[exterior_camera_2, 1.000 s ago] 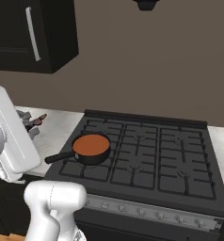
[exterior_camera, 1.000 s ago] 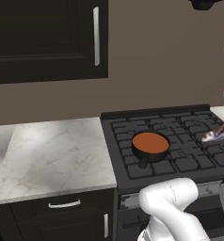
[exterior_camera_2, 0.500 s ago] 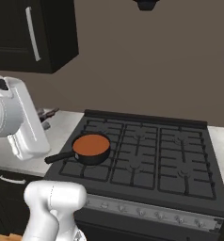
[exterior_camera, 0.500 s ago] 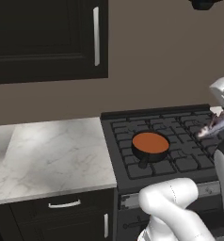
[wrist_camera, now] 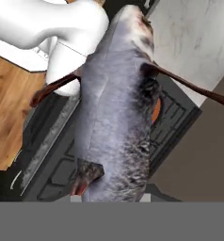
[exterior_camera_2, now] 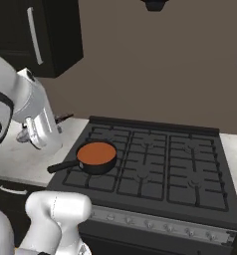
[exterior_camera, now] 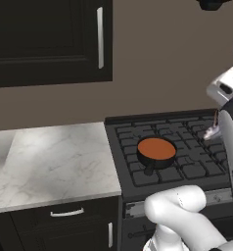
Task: Retrieve the fish from the fridge and place it on the saucepan with marinade on the stove.
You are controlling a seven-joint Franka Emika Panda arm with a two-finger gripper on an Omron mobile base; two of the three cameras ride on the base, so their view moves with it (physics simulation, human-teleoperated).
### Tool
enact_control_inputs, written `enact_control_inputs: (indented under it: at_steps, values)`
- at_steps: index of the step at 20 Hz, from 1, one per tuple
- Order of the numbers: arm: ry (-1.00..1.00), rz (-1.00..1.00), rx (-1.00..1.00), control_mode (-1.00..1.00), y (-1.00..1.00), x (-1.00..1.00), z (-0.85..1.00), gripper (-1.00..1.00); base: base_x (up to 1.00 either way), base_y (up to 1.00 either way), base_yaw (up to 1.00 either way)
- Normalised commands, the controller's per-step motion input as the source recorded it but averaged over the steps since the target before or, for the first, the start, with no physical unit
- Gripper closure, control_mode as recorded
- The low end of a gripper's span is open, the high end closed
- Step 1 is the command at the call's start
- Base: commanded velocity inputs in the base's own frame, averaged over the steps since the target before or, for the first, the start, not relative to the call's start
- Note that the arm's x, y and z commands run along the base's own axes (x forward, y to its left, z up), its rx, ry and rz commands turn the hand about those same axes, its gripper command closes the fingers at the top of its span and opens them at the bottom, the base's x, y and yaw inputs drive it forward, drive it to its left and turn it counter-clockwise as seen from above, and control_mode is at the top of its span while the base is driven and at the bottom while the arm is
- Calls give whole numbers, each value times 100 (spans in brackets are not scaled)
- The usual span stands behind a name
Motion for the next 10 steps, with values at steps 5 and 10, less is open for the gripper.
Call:
enact_control_inputs:
  at_steps: [5,10]
  values:
    - [36,0,13,-100,0,37,-32,100,0,0,0]
    - [22,0,12,-100,0,33,-69,100,0,0,0]
